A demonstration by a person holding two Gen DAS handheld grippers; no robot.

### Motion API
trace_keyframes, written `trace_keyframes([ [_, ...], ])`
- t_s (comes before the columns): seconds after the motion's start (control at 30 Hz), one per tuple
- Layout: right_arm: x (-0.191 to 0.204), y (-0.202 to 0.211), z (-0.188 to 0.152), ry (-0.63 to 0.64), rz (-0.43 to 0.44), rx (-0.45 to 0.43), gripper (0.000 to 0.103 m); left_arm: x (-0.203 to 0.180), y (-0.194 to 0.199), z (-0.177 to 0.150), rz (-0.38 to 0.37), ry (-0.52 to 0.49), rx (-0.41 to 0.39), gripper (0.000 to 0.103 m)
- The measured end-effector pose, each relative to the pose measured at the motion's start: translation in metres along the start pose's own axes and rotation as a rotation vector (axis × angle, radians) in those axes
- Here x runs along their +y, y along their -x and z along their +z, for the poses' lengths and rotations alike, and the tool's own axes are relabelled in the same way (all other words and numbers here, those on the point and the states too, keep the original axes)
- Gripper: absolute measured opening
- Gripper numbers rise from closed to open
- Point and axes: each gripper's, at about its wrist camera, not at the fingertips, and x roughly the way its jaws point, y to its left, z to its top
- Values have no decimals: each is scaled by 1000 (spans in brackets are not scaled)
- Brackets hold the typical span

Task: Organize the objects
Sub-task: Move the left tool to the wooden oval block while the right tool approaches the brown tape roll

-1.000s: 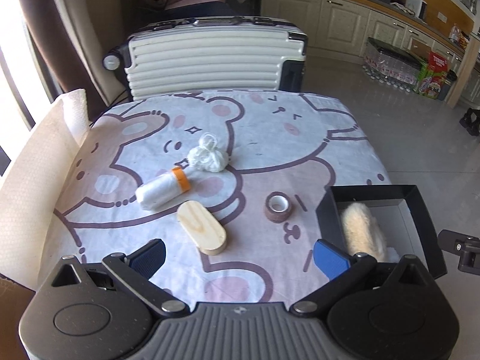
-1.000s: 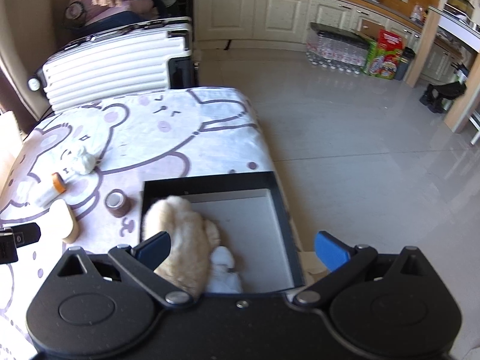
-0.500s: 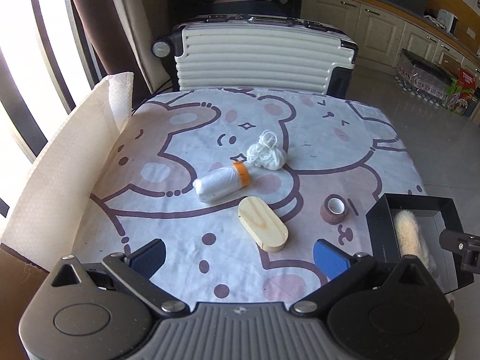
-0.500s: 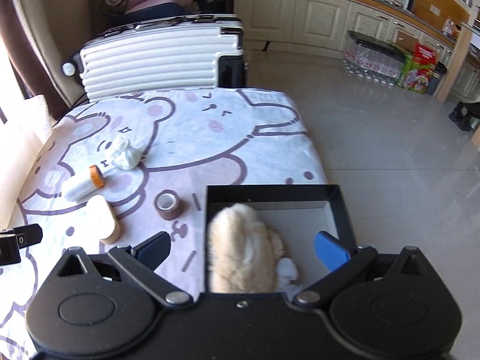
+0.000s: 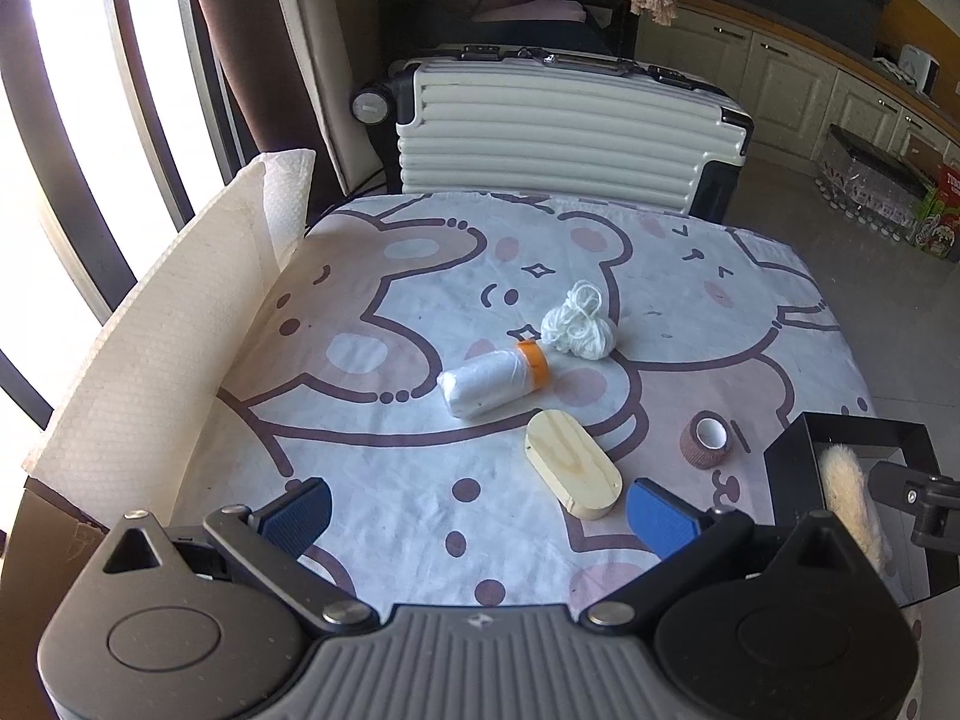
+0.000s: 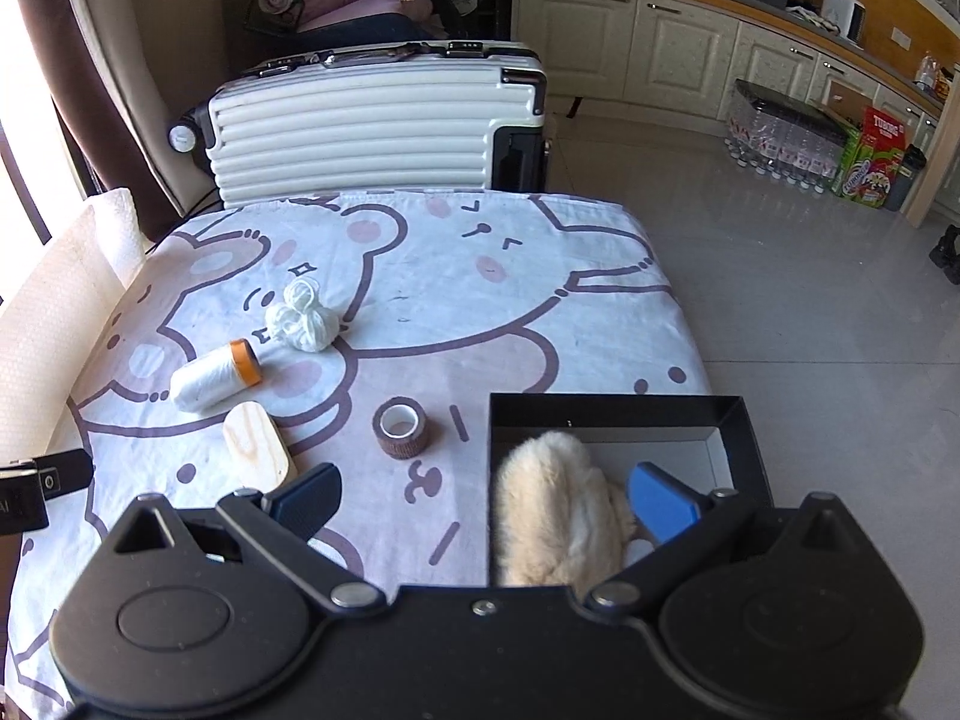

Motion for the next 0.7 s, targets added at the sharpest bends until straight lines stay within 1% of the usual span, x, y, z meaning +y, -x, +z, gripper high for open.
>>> trace_keyframes([
  [0.2, 7, 1, 3, 13, 25, -15, 103, 2, 3, 5, 9, 11, -7, 103],
  [0.3, 6, 3, 3, 18, 29, -23, 103, 0, 4, 7, -3, 32, -29, 103],
  [0.53, -6, 7, 3, 1, 11, -41, 103, -13, -6, 7, -24, 35, -17, 103],
  [0.7, -19, 4, 8, -45, 4, -56, 103, -21, -18, 11, -38, 55, 5, 102],
])
